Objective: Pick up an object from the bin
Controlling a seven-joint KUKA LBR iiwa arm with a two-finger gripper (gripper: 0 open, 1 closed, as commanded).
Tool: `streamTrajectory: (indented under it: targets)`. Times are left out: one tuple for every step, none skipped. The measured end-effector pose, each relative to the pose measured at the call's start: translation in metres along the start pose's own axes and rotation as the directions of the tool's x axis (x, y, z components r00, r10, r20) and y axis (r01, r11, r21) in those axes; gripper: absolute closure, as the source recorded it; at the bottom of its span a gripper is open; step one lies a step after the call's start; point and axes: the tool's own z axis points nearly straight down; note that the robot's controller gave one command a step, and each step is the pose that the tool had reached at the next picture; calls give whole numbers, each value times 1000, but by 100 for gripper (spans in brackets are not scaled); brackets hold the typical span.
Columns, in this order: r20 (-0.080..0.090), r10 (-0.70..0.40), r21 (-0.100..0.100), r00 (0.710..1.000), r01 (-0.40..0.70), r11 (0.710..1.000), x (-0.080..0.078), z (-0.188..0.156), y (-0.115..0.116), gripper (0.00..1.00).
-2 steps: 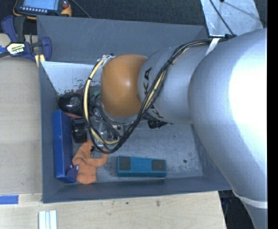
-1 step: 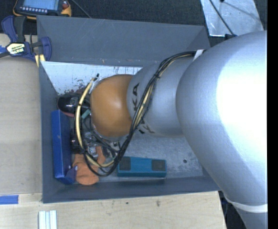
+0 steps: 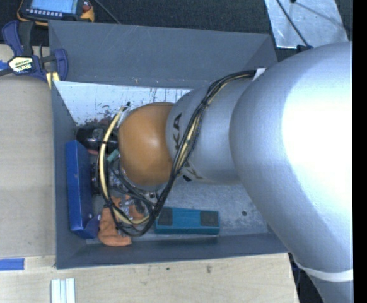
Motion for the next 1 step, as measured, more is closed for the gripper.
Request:
streamTrajectory:
  targets:
    - [8, -3, -5, 1000, 3, 1000, -2, -2, 3, 100]
